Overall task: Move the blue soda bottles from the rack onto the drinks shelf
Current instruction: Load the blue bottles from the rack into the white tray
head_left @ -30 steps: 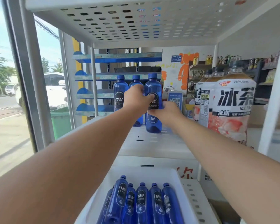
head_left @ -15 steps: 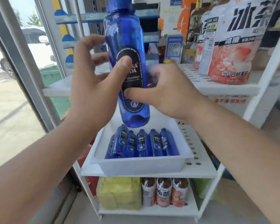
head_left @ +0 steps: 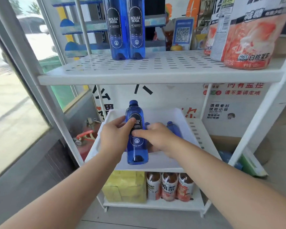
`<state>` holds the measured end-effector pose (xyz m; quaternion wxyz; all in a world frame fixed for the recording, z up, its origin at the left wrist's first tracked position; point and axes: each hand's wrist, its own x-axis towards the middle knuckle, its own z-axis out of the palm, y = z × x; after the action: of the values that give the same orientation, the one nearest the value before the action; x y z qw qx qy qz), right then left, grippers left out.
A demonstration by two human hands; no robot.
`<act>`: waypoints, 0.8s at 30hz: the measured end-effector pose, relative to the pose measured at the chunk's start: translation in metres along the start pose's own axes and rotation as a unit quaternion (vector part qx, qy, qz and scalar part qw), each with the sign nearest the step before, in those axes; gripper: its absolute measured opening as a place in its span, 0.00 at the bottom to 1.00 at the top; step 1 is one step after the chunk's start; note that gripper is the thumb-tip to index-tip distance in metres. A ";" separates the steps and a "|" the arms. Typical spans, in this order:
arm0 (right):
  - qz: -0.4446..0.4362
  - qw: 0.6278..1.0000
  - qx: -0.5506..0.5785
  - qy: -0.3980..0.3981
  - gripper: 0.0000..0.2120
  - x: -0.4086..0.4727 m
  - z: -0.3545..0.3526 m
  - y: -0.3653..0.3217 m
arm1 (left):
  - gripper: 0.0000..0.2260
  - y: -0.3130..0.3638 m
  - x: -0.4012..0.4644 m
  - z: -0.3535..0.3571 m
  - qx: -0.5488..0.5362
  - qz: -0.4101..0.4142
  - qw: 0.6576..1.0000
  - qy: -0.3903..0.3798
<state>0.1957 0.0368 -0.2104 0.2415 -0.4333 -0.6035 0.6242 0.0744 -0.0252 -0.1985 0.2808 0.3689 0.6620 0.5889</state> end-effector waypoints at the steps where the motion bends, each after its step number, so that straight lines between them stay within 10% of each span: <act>1: 0.011 1.000 0.012 0.011 0.17 0.008 -0.003 -0.001 | 0.08 0.001 0.010 0.007 0.005 -0.028 1.000 -0.013; 7: 0.089 0.995 -0.009 0.035 0.17 0.047 -0.018 -0.006 | 0.07 -0.012 0.072 0.039 0.042 -0.170 0.981 -0.083; 19: 0.121 0.976 -0.177 0.044 0.27 0.081 -0.017 0.021 | 0.09 -0.034 0.079 0.064 0.325 -0.033 0.943 -0.069; 24: -0.075 0.952 -0.257 0.148 0.13 0.039 -0.062 0.009 | 0.10 -0.019 0.079 0.006 0.315 0.118 0.939 0.072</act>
<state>0.2297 0.1013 -0.2220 0.2545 -0.5214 -0.7322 0.3567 0.0309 0.0426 -0.2132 0.0304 0.4705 0.7840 0.4038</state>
